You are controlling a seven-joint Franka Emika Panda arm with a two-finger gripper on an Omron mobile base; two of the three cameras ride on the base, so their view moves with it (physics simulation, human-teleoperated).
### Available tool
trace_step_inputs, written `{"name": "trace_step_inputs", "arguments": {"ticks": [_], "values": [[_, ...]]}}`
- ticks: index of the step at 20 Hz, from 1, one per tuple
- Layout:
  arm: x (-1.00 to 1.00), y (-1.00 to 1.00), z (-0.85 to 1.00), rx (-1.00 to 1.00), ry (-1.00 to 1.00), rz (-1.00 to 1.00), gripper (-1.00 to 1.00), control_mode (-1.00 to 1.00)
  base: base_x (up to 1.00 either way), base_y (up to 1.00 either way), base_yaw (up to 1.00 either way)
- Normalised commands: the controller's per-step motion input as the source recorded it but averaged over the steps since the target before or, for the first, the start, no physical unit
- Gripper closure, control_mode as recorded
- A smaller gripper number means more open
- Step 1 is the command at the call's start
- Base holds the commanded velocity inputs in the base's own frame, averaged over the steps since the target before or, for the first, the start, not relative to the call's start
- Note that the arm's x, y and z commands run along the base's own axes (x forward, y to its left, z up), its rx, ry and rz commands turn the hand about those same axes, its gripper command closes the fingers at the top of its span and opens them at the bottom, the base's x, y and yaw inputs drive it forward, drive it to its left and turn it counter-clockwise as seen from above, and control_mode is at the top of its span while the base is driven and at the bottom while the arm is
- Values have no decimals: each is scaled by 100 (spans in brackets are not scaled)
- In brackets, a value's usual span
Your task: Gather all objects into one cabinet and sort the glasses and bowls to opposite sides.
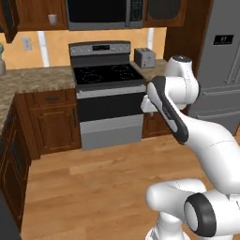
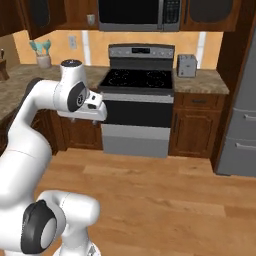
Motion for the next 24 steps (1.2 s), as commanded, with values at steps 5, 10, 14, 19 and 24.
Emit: {"name": "trace_step_inputs", "arguments": {"ticks": [5,10,14,19,24], "values": [[0,0,0,0,0,0,-100,100,28,68,0],[0,0,0,0,0,0,-100,100,11,12,8],[0,0,0,0,0,0,-100,100,52,34,31],[0,0,0,0,0,0,-100,100,38,15,15],[0,0,0,0,0,0,-100,100,91,0,0]]}}
